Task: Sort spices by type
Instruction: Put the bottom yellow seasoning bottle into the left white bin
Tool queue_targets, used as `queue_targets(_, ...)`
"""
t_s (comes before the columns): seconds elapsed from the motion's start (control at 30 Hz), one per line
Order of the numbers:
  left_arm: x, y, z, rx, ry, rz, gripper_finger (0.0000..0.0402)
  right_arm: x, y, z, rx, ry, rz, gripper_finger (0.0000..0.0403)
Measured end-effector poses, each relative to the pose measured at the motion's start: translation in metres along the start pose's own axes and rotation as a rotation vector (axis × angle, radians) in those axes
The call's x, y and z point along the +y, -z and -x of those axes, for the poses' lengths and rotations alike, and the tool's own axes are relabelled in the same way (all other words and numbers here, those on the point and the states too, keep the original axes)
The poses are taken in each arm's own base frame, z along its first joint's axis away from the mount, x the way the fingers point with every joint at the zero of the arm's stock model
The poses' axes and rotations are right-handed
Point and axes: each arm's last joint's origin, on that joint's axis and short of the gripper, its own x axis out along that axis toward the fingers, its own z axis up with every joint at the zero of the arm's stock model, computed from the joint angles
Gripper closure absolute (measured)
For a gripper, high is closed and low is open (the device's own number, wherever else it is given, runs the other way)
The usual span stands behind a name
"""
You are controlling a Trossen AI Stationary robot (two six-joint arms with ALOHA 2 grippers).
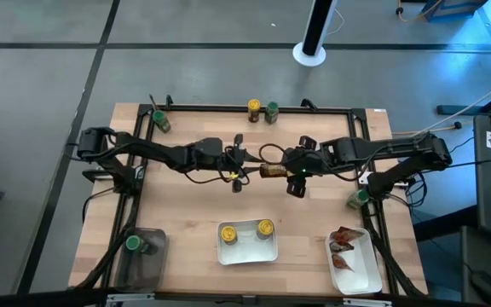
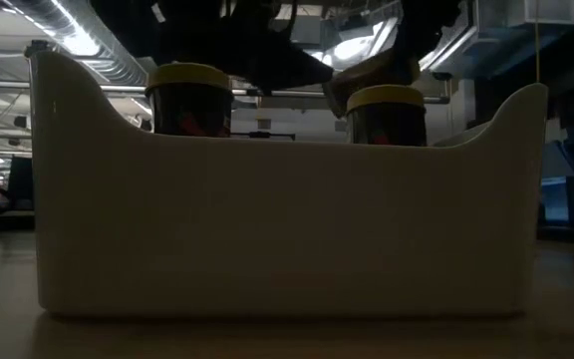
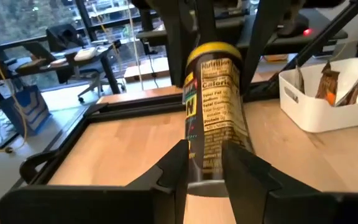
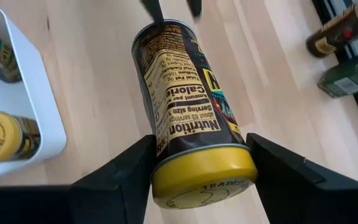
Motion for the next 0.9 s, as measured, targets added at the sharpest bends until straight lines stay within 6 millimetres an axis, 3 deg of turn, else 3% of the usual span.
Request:
queue_targets(0.27, -0.004, 0.012, -0.009, 0.043, 0.015, -0.052, 0.0320, 0.001, -0.004, 0.000, -0.045, -0.003, 0.011, 0.0173)
queue_targets(0.9, -0.004, 0.007, -0.005, 0.043, 0.016, -0.079, 0.0320, 0.004, -0.018, 0.002, -0.185, -0.037, 0.039, 0.0173)
